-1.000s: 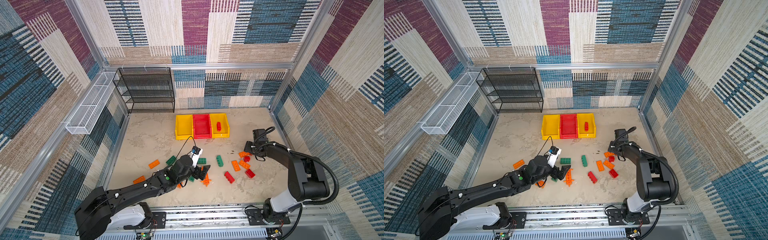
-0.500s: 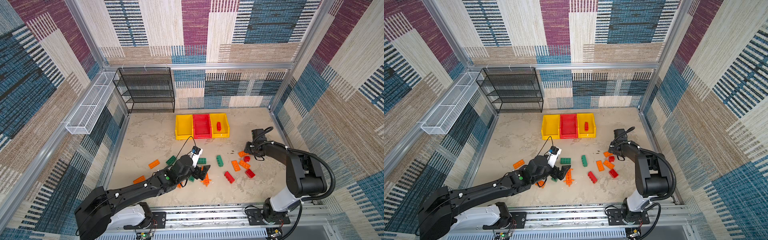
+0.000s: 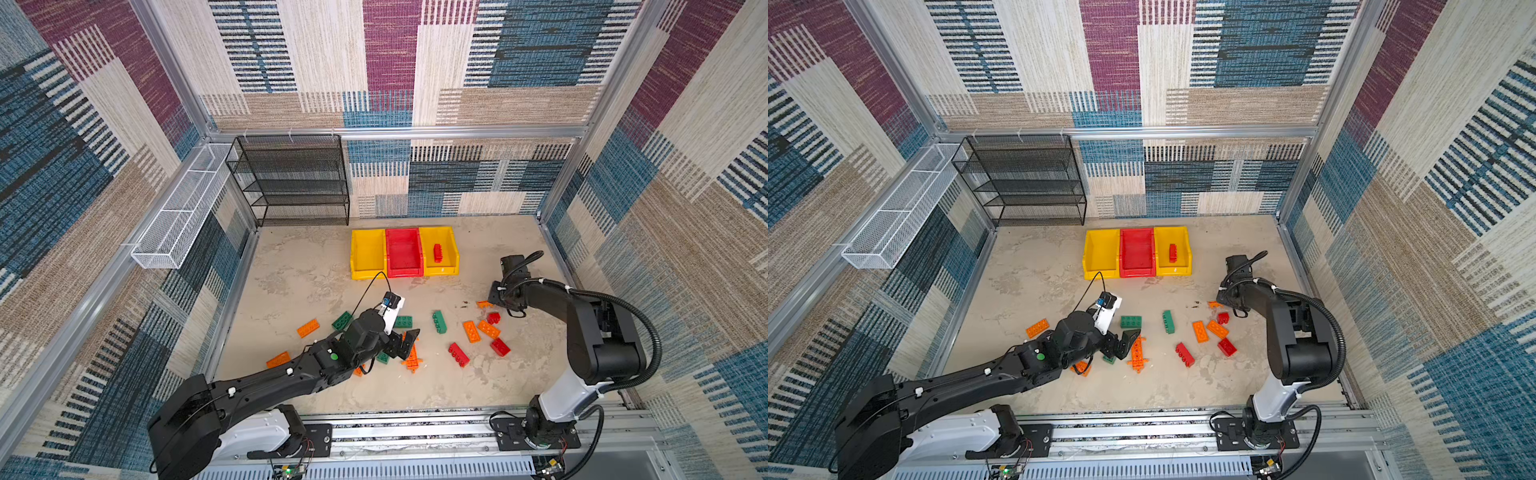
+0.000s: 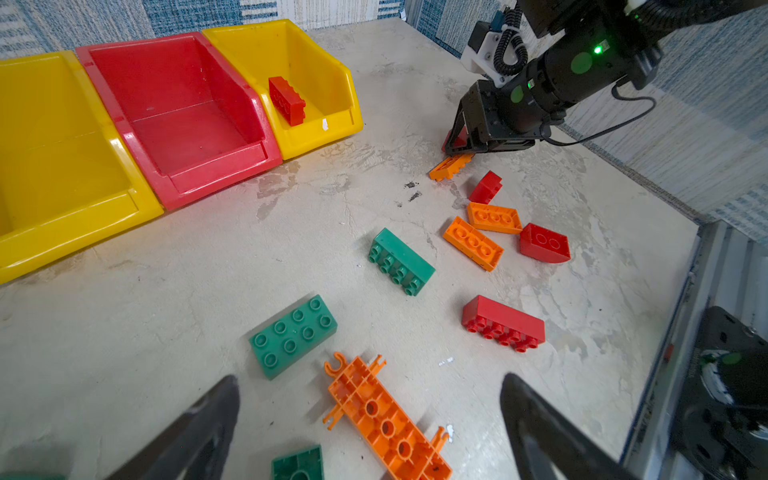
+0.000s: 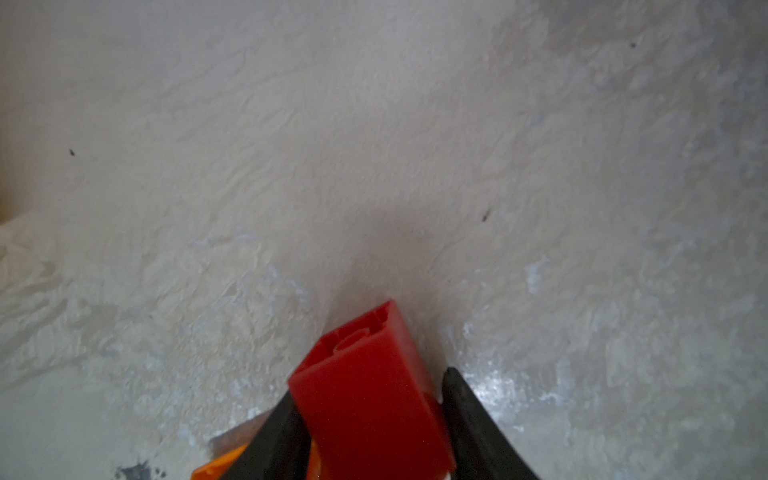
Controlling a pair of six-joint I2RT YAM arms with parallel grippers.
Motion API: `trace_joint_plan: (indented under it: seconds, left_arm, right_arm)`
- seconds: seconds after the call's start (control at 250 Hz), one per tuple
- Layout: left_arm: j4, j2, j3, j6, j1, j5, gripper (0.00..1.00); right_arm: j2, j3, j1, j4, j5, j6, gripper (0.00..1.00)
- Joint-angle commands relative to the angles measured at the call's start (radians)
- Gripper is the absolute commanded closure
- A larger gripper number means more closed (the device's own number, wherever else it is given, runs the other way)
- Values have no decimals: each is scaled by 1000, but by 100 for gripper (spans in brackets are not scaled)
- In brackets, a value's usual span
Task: Sort the legos into containers by color
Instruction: 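Grasp a small red brick with the right gripper and lift it, then carry the small red brick to the yellow bin and release it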
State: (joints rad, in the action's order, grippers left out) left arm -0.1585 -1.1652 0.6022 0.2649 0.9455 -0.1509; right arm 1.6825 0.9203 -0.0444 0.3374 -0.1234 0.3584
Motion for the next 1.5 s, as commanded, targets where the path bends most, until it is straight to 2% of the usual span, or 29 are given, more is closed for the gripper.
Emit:
trace_joint_plan:
  seconds: [0.0, 0.468, 0.824, 1.068, 1.176, 1.336, 1.496]
  left_arm:
    - [-5, -5, 15, -22, 0, -7, 2]
    - [0, -1, 11, -23, 0, -16, 2]
    - [24, -1, 24, -40, 0, -27, 2]
    - [45, -7, 54, -69, 1, -44, 2]
    - [55, -11, 63, -75, 1, -57, 2]
    - [87, -7, 73, -82, 1, -87, 1]
    - [131, -21, 100, -78, -2, -135, 1]
  right_arm:
    - [-3, 13, 0, 8, -33, -4, 50]
    - [37, 38, 0, -9, -40, -21, 59]
    - [58, 60, 0, -13, -78, -31, 76]
    - [14, 84, 0, -10, -62, -31, 77]
    - [14, 108, -4, 3, -18, -29, 78]
    - [13, 218, -57, 42, 51, -34, 77]
    - [76, 407, -173, 99, 61, -44, 76]
